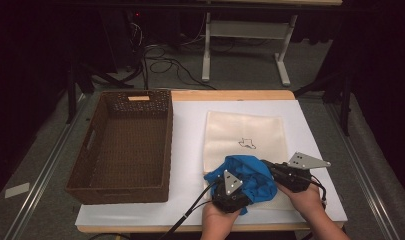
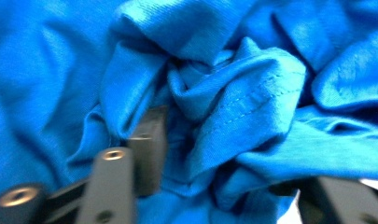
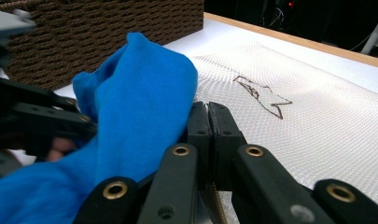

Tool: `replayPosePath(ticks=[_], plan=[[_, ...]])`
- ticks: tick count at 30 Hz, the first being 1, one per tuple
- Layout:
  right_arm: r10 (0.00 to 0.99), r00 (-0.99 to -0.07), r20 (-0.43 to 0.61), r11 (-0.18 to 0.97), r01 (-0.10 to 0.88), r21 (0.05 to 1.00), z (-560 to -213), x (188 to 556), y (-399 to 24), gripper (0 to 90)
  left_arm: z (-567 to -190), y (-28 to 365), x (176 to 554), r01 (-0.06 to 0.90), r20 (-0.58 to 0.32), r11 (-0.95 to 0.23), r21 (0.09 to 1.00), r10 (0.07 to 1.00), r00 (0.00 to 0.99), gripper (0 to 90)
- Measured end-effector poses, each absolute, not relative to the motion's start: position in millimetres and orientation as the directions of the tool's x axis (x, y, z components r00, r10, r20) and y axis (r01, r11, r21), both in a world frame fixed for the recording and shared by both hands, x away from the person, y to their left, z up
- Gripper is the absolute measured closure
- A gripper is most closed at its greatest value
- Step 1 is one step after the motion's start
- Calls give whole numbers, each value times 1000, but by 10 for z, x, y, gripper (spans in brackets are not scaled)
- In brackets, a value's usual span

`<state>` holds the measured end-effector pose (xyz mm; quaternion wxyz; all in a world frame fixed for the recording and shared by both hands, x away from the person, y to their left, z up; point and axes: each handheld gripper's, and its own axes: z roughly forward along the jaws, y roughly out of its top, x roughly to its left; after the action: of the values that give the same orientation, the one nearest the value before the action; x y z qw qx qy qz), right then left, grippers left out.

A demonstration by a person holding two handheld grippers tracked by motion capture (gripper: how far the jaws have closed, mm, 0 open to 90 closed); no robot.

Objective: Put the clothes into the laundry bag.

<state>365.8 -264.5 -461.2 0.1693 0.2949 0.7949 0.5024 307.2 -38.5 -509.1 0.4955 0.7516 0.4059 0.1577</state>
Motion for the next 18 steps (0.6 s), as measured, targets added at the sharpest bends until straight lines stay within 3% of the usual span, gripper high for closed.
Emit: replayPosePath(ticks=[3, 7, 11, 14, 18], plan=[[640, -768, 19, 327, 295, 898, -4617, 3664, -2648, 896, -5060, -332, 2950, 418, -122, -197, 887, 772, 624, 310], [647, -762, 28, 324, 308, 895, -4624, 3664, -2640, 896, -5034, -275, 2845, 408, -118, -188, 894, 779, 616, 225], [644, -765, 20, 330, 301, 895, -4624, 3661, -2635, 896, -4980, -336, 2766, 380, -118, -179, 908, 760, 640, 225], [642, -766, 17, 334, 299, 894, -4628, 3660, -2629, 896, -4906, -405, 2762, 346, -111, -179, 921, 730, 675, 336], [641, -768, 22, 332, 303, 893, -4632, 3656, -2622, 896, -4875, -470, 2893, 341, -113, -179, 923, 720, 685, 696]])
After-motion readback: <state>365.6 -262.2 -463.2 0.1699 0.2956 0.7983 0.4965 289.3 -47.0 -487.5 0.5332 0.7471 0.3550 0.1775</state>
